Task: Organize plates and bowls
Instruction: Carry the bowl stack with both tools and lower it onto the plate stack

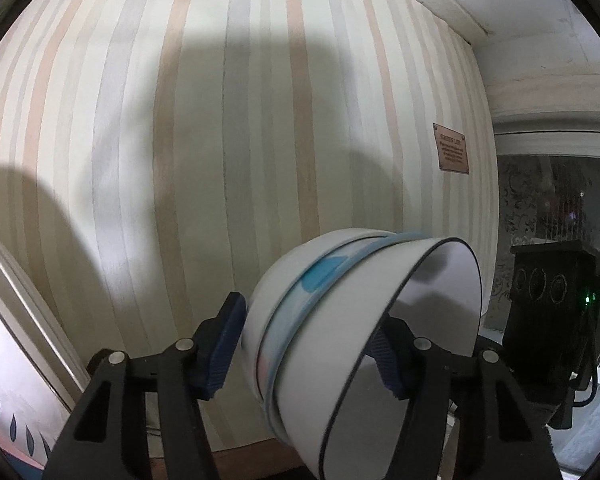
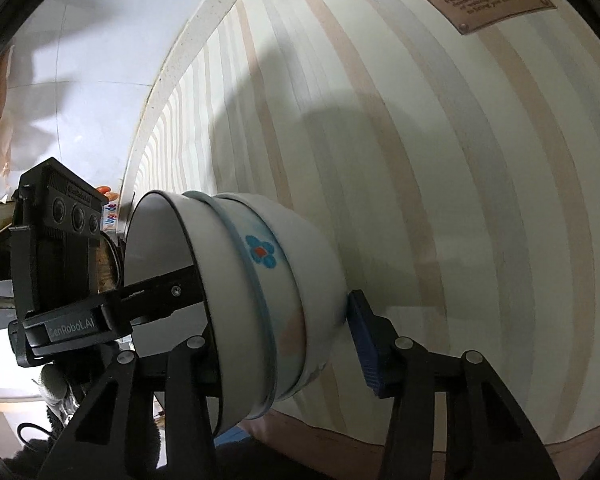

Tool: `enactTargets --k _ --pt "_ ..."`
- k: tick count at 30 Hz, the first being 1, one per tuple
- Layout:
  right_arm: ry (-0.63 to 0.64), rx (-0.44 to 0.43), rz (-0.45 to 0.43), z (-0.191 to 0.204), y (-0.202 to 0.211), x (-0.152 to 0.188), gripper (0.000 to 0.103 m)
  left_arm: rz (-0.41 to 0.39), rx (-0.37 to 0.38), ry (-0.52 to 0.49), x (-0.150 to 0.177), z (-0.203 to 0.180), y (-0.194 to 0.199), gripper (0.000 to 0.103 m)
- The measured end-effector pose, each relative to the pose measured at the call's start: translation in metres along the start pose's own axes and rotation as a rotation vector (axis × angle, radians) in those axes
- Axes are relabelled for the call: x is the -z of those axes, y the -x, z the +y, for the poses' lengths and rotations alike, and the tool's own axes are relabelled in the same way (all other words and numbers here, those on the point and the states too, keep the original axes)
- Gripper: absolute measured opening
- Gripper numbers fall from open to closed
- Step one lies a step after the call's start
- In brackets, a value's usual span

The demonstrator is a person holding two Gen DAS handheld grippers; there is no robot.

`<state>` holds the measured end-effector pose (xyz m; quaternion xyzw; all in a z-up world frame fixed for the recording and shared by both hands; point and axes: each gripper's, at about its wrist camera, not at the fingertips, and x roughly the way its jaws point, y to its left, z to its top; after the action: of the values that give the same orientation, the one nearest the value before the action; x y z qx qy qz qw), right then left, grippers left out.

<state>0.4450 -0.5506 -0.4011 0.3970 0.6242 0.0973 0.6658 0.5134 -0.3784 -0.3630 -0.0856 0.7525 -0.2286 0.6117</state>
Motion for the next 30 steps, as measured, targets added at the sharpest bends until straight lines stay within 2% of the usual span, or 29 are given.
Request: enactTargets --k 7,17,21,30 --pt "0.029 -0.014 0.003 0.014 0.009 0.003 0.052 -0.037 -0.006 0.012 0.005 0.0 0.02 0.057" --pt "0.113 -0.014 0.005 0.07 0.02 0.008 0.052 -0.102 0.003 0.025 0.016 0.008 0.068 0.057" --pt "0.139 -0.018 0.013 0.096 0.011 0.017 0.052 -0.122 0.001 0.031 0.026 0.027 0.089 0.057" --pt "0.184 -0.035 0.072 0.157 -0.047 0.05 0.052 -0.146 -0.011 0.104 0.052 0.101 0.128 0.057"
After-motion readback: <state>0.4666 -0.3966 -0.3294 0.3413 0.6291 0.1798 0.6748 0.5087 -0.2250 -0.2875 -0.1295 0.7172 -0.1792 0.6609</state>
